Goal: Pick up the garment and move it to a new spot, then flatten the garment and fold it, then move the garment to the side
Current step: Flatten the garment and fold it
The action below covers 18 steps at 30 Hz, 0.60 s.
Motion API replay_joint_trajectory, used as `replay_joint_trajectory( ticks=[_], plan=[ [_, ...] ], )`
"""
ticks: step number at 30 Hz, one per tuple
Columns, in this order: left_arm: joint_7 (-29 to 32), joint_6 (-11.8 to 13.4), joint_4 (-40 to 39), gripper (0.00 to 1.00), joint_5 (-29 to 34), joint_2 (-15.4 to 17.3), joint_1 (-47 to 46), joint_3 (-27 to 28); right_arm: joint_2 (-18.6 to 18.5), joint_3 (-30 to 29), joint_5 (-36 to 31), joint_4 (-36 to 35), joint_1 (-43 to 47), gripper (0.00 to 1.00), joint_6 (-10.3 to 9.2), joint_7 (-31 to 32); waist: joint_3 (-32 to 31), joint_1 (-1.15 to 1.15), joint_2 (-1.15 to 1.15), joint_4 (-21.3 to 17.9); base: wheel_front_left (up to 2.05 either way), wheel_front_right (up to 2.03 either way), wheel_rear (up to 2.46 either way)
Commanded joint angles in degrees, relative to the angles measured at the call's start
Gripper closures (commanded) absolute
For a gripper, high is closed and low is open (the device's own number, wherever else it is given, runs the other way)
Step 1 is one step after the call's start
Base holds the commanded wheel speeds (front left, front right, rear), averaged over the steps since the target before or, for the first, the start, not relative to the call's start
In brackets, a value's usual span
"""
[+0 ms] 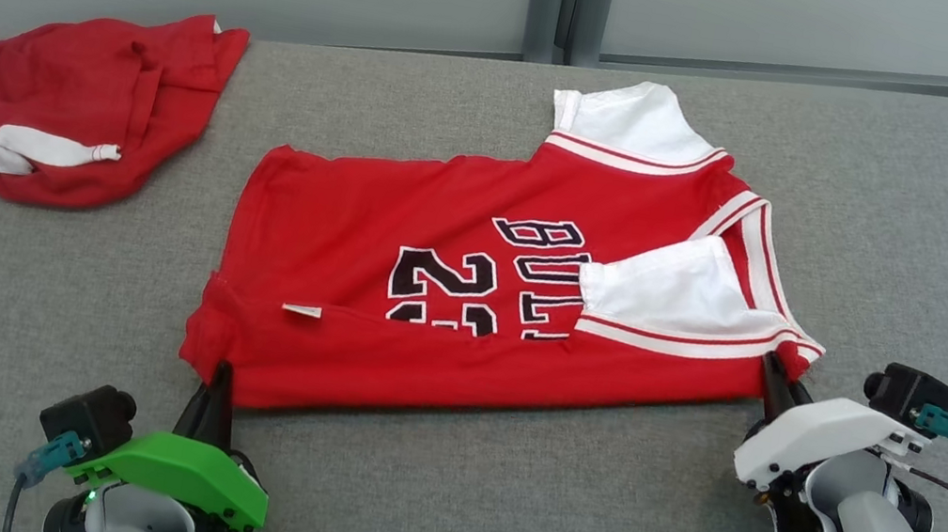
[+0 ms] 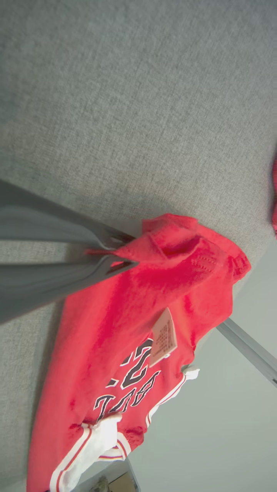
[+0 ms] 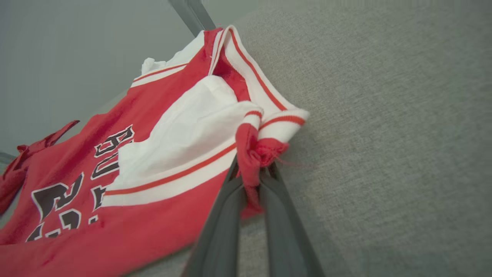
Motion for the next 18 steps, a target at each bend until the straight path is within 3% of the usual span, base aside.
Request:
replay_joint_trajectory(
  ticks=[1,10,18],
  plan=[
    [-0.4,-0.2,-0.5,1.00,0.4,0.6,1.0,0.0,-0.8,-0.2,1.0,-0.8,1.6,1.00,0.01,-0.3,-0.5,0.00,0.56,0.1,0.00,0.00,0.00],
    [-0.2,1.3,-6.6,1.00,2.0,1.8,8.4,-2.0,-3.8,-1.9,5.2,-14.3,15.7,1.00,-0.05,2.4,-2.4,0.00,0.56,0.1,0.00,0.00,0.00],
    [0.9,3.2,-9.4,1.00,1.2,1.2,14.4,-3.1,-1.2,-6.8,5.1,-23.9,26.9,1.00,-0.06,5.4,-2.4,0.00,0.56,-0.5,0.00,0.00,0.00]
  ],
)
